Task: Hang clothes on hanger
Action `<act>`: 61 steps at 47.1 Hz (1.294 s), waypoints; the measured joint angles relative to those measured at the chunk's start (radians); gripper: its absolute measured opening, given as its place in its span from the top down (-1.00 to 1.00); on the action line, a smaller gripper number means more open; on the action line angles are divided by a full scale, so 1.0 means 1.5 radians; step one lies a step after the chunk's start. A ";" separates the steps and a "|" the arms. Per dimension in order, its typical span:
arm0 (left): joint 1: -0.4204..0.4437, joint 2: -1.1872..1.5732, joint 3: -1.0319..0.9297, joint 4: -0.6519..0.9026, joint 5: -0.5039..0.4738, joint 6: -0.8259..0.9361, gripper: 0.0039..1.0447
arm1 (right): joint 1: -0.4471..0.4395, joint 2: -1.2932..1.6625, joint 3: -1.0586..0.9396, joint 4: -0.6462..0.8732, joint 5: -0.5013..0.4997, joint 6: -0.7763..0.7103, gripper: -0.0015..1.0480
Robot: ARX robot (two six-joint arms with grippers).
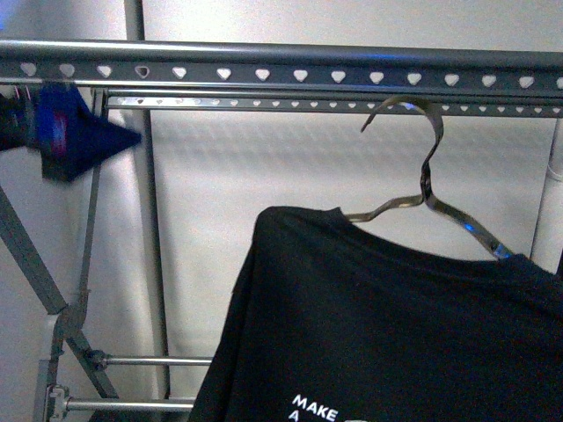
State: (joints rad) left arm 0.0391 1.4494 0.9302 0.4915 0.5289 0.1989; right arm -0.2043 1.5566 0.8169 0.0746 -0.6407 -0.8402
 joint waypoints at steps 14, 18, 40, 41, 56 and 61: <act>-0.021 -0.128 -0.076 -0.022 -0.307 -0.231 -0.45 | -0.007 -0.028 0.170 -0.139 0.049 0.331 0.83; -0.027 -0.175 -0.145 -0.002 -0.342 -0.187 -0.21 | -0.012 -0.013 0.222 -0.161 0.060 0.385 0.84; -0.026 -0.348 -0.430 0.095 -0.353 -0.137 0.94 | 0.019 0.141 0.453 -0.232 0.163 0.568 0.84; -0.026 -0.354 -0.437 0.096 -0.353 -0.136 0.94 | 0.021 0.147 0.457 -0.232 0.167 0.572 0.84; -0.026 -0.469 -0.531 0.078 -0.353 -0.136 0.94 | 0.054 0.204 0.473 -0.212 0.198 0.589 0.84; -0.026 -0.513 -0.554 0.055 -0.353 -0.136 0.94 | 0.060 0.202 0.442 -0.167 0.199 0.594 0.84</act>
State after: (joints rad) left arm -0.0006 0.6792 0.0986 0.5739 -0.0006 -0.0051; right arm -0.1139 1.8595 1.4796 -0.1753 -0.3428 0.0509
